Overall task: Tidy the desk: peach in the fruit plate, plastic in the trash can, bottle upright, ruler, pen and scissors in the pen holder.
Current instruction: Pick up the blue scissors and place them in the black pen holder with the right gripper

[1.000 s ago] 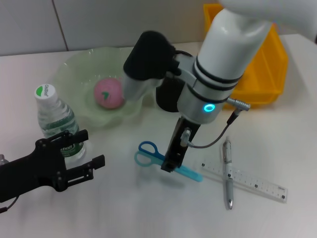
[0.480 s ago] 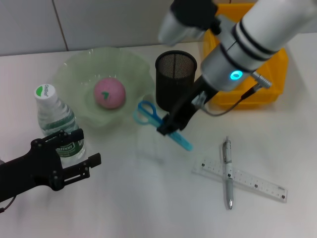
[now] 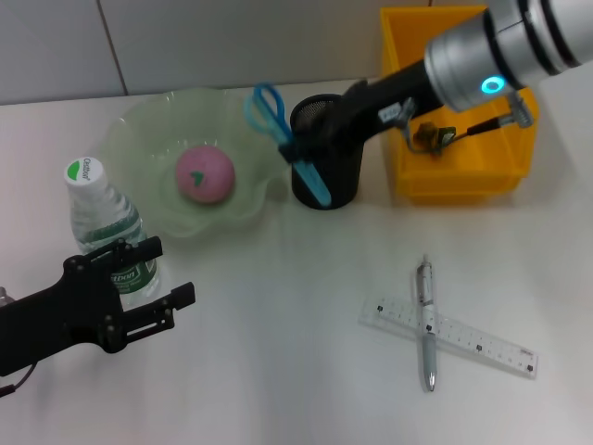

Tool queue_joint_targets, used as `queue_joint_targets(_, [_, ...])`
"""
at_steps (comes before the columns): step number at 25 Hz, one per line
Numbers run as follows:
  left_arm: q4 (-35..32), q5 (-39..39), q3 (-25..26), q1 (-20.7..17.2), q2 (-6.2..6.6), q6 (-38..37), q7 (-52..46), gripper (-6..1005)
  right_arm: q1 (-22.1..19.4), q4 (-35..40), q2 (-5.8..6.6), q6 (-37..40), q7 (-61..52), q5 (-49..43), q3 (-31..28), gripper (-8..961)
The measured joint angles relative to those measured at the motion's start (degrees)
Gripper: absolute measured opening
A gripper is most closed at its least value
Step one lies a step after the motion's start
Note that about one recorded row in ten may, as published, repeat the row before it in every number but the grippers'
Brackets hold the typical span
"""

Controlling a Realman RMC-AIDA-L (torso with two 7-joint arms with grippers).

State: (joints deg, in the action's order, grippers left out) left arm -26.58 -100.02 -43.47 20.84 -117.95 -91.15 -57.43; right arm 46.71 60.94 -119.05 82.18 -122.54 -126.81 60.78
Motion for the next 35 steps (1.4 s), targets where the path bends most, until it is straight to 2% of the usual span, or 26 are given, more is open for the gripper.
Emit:
queue_joint_targets(6, [0.0,0.1,0.0,0.3,-0.07,-0.4,-0.3,784,-3.3,-0.4,0.06,-3.6,7.0,8.2,-5.5,259])
queue_joint_targets(11, [0.0,0.5,0.0,0.7,-0.24,-0.5,-0.3,784,-5.9,-2.8,0.05,-9.6,12.9,15.2,-7.0,263])
queue_joint_targets(22, [-0.1,1.7,0.0,0.9,-0.26,-1.6,1.2,785,-6.6,-14.7,-0.1,-19.1,25.7,25.2,-7.0,271])
queue_joint_targets(35, [0.5,3.0,-0.3,1.3,-0.45,-4.5,1.2,785,-6.7,-21.0,-0.14,-23.6,32.6,28.6,-6.6,281])
